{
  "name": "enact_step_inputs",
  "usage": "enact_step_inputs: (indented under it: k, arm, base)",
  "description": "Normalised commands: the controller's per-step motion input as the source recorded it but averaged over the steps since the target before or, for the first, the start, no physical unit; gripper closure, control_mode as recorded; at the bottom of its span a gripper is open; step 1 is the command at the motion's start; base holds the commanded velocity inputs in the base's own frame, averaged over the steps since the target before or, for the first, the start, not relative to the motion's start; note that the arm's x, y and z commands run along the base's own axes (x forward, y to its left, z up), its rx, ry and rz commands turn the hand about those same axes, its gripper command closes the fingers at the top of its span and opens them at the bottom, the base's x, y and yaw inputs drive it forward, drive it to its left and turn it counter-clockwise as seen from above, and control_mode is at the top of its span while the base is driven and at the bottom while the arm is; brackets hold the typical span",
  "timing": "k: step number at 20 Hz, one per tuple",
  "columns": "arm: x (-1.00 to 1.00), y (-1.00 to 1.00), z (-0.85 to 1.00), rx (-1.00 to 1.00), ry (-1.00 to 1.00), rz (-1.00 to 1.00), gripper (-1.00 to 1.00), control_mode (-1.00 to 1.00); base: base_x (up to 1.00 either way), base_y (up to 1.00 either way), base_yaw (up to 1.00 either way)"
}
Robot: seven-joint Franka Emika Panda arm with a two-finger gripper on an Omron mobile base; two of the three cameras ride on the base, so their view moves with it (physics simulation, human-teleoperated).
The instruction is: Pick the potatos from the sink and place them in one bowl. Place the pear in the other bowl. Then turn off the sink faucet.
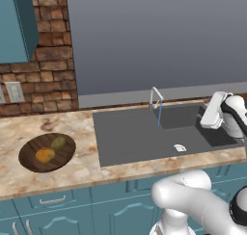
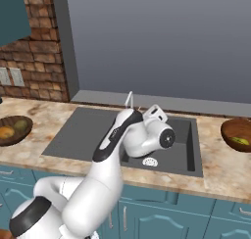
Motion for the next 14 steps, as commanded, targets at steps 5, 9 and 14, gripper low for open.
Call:
enact_step_inputs:
  k: [5,9,14]
  arm:
    - [0.13,0.01,-0.03,0.11,0.06,0.00,-1.00,-1.00]
    - [0.38,0.00,0.00,0.02,0.00,-0.05,-1.00,-1.00]
    - [0.20,0.00,-0.16,0.06,0.04,-0.03,-1.00,-1.00]
  base:
    - [0.00,0.00,0.00]
    - [0.00,0.00,0.00]
    - [0.00,0.00,0.00]
